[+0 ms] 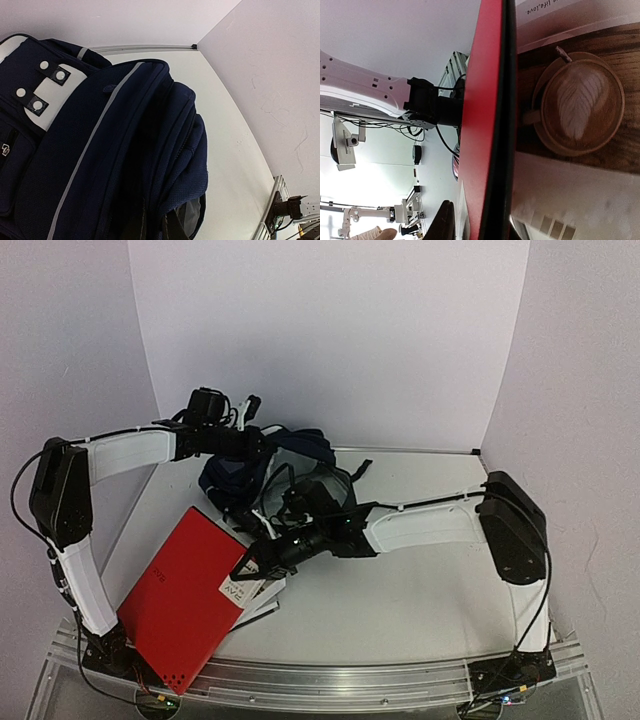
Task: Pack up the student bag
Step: Pick up the files from the center of the board, then place the files in the student bag.
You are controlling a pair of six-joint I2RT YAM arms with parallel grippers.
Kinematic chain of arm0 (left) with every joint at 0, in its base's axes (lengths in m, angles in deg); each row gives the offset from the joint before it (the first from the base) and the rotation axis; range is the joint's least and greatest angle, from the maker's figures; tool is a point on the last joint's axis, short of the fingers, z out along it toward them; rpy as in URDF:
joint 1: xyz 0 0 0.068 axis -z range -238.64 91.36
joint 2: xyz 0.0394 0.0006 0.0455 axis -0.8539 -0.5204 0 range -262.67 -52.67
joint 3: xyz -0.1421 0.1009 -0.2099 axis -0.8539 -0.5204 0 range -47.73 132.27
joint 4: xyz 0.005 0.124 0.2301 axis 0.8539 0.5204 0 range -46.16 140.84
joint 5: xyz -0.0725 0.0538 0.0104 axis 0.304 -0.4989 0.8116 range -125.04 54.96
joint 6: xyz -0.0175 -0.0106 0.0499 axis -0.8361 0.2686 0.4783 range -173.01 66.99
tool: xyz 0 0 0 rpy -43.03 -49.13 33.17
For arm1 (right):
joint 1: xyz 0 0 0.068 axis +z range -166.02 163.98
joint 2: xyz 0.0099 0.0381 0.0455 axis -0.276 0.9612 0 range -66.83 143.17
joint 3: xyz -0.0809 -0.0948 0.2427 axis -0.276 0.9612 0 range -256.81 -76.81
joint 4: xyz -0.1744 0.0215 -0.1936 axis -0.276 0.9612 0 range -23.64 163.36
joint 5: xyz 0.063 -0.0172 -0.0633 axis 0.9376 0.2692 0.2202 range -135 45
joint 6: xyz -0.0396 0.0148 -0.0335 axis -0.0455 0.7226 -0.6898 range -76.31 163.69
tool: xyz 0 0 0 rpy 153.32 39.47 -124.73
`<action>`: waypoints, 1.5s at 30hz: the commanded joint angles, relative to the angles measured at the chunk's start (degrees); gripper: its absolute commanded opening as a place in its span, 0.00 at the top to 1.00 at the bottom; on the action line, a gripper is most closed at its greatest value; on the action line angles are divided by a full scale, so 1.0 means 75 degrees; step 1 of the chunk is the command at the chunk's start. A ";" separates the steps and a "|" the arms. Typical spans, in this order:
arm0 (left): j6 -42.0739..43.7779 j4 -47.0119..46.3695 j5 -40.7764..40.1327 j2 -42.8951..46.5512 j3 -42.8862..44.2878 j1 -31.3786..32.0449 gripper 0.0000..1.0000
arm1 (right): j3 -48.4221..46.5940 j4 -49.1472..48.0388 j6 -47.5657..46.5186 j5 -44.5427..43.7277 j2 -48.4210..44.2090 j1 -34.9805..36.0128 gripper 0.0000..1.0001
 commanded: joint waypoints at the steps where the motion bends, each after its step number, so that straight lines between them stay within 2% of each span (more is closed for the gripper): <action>1: -0.0381 -0.0498 -0.0537 0.0772 0.0202 -0.0255 1.00 | 0.0941 -0.0413 -0.0064 -0.0840 -0.2021 -0.0010 1.00; 10: -0.0432 -0.0511 -0.0822 0.0828 0.0410 -0.0624 1.00 | 0.3068 -0.0027 0.0394 -0.2001 -0.5687 -0.0476 1.00; 14: -0.0389 -0.0537 -0.0834 0.0896 0.0473 -0.0665 1.00 | 0.3349 0.1226 0.0270 -0.2850 -0.7063 -0.1022 1.00; 18: -0.0355 -0.0768 -0.0814 0.1095 0.0381 -0.0673 1.00 | 0.3568 0.2066 0.0318 -0.3566 -0.7805 -0.1763 1.00; 21: -0.0286 -0.0793 -0.0891 0.1255 0.0379 -0.0673 1.00 | 0.3813 0.2085 0.0558 -0.3706 -0.7924 -0.2296 1.00; 26: -0.0171 -0.0777 -0.0935 0.1416 0.0459 -0.0665 1.00 | 0.4016 0.2072 0.0712 -0.3958 -0.7612 -0.2634 1.00; 32: 0.0391 -0.0994 -0.0316 0.1431 0.0560 -0.0519 1.00 | 0.4355 0.1958 0.1003 -0.4438 -0.7376 -0.3088 1.00; 38: 0.1258 -0.1008 -0.0037 0.1075 0.0985 0.0256 1.00 | 0.4767 0.1019 0.1776 -0.4641 -0.7270 -0.3242 1.00; 45: 0.1300 -0.1222 0.0351 0.0627 0.1459 0.0786 1.00 | 0.5044 -0.0008 0.2534 -0.4638 -0.6872 -0.3850 1.00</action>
